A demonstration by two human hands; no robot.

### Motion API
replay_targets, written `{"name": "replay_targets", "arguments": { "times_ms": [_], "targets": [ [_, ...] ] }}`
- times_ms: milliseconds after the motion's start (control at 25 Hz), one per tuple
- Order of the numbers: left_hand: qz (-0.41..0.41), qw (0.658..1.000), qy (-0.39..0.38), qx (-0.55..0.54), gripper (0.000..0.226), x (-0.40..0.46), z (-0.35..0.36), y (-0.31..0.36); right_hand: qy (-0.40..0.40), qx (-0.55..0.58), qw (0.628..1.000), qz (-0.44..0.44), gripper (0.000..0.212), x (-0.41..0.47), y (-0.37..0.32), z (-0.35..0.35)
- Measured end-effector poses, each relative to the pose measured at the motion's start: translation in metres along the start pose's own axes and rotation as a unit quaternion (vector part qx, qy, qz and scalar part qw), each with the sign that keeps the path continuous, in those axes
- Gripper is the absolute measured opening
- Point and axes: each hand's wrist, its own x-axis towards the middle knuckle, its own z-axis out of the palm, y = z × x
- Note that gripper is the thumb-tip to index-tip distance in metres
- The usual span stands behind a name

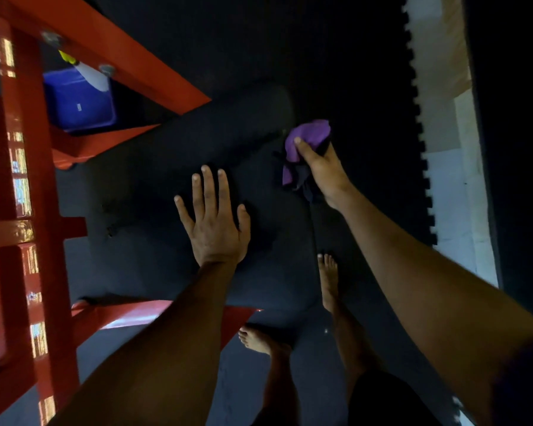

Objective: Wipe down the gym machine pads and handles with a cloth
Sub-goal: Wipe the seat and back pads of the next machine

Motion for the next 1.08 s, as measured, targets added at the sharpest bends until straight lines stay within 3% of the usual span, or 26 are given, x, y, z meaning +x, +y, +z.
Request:
{"name": "replay_targets", "arguments": {
  "times_ms": [200,400,440,560,640,720,800,920,1000,1080],
  "targets": [
    [0.003,1.000,0.006,-0.020,0.073,0.000,-0.002,-0.001,-0.001,0.017,1.000,0.008,0.062,-0.051,0.009,-0.052],
    [0.008,0.998,-0.039,-0.047,0.073,0.005,-0.007,-0.001,0.008,0.172,0.981,0.084,0.083,-0.107,0.022,-0.106],
    [0.002,0.997,-0.065,-0.048,0.072,0.007,-0.017,0.000,-0.004,0.171,0.981,0.086,0.078,-0.118,0.016,-0.110],
    [-0.008,0.976,-0.199,-0.083,0.075,0.025,-0.072,0.009,-0.058,0.053,0.994,0.075,0.038,-0.158,-0.028,-0.115],
    [0.074,0.941,-0.224,-0.242,0.075,0.026,-0.132,0.031,-0.102,-0.015,0.993,0.057,0.051,-0.185,-0.066,-0.122],
    [0.159,0.857,-0.257,-0.417,0.077,0.011,-0.192,0.060,-0.128,-0.057,0.990,0.030,0.075,-0.210,-0.101,-0.128],
    [0.182,0.802,-0.306,-0.480,0.071,-0.011,-0.236,0.080,-0.135,-0.031,0.990,-0.004,0.082,-0.230,-0.126,-0.134],
    [0.162,0.823,-0.270,-0.473,0.046,-0.037,-0.272,0.078,-0.140,0.019,0.988,-0.057,0.083,-0.259,-0.149,-0.140],
    [0.193,0.858,-0.224,-0.419,0.033,-0.049,-0.296,0.072,-0.152,-0.043,0.972,-0.172,0.071,-0.279,-0.160,-0.142],
    [0.244,0.877,-0.176,-0.375,0.026,-0.061,-0.325,0.066,-0.150,-0.174,0.923,-0.309,0.065,-0.293,-0.168,-0.144]
  ]
}}
